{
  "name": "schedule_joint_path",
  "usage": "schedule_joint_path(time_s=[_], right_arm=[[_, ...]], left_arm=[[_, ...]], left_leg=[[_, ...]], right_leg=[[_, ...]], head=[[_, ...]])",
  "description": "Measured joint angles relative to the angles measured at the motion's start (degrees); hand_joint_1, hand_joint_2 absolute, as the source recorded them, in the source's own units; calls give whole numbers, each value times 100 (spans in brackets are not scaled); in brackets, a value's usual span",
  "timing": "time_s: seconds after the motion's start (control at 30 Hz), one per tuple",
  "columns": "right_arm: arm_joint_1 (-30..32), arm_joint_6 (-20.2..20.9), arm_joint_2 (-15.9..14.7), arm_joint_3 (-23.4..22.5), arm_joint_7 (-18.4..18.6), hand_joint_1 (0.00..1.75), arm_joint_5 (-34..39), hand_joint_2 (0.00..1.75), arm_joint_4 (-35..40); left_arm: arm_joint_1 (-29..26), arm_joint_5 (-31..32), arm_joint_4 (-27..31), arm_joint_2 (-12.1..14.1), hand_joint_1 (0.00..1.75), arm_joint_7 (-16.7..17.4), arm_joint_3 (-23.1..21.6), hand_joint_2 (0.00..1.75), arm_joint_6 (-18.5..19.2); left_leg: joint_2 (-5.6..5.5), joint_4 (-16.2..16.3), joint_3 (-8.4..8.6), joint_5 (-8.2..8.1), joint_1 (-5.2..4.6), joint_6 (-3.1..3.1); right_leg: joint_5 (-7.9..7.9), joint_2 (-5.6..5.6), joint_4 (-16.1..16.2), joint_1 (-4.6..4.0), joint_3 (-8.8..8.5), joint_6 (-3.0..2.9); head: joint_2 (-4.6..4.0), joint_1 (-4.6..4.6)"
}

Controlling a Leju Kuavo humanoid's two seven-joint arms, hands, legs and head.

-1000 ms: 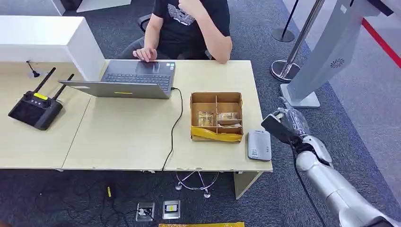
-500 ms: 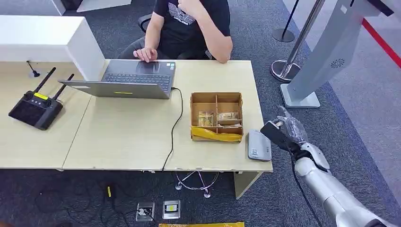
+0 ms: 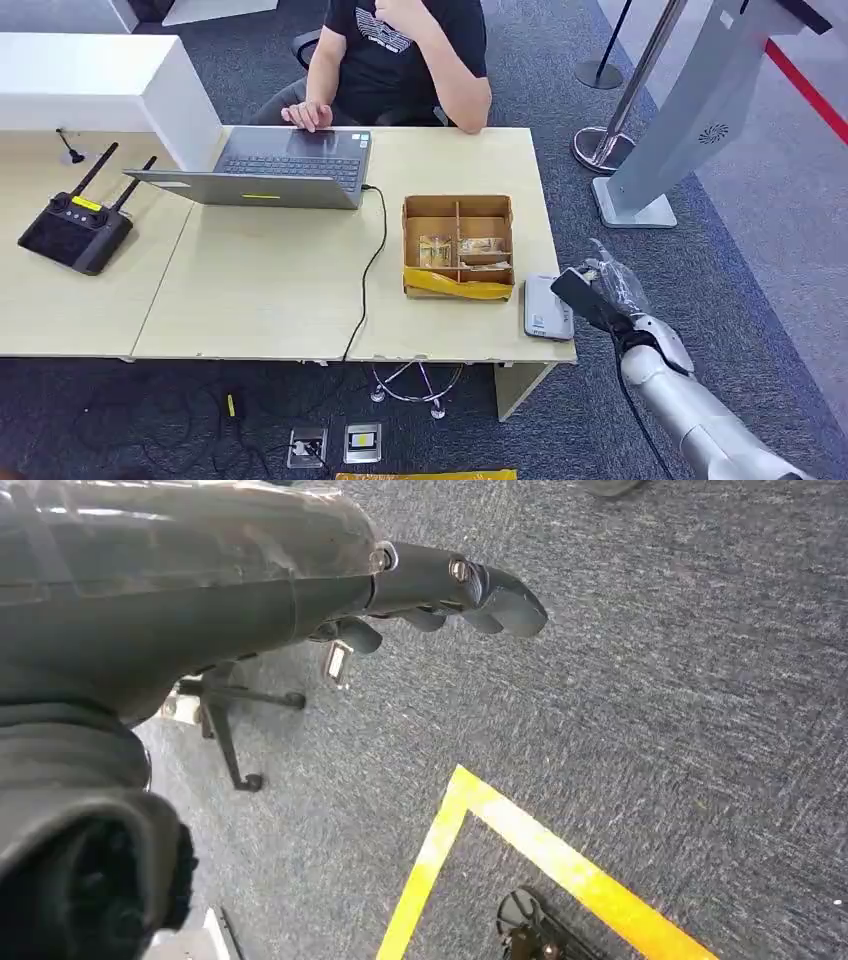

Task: Pass the card to the sensor for recognition and then transmit it.

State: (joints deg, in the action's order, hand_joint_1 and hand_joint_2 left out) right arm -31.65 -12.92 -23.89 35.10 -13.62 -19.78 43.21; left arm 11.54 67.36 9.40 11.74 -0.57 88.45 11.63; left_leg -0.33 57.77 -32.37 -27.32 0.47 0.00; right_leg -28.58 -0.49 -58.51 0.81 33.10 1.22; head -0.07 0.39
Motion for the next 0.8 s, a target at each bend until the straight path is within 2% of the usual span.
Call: schedule_joint_path(time_s=[0.5,0.8], right_arm=[[56,-190,4,44,-15,175,181,175,4],[-65,-30,13,44,90,175,251,175,346]], left_arm=[[0,50,0,0,0,0,0,0,0],[0,50,0,-18,0,0,0,0,0]], left_leg=[[0,0,3,0,0,0],[0,0,-1,0,0,0]], right_leg=[[0,2,0,0,-4,0],[0,0,-1,0,-3,0]], head=[[0,0],[0,-2]])
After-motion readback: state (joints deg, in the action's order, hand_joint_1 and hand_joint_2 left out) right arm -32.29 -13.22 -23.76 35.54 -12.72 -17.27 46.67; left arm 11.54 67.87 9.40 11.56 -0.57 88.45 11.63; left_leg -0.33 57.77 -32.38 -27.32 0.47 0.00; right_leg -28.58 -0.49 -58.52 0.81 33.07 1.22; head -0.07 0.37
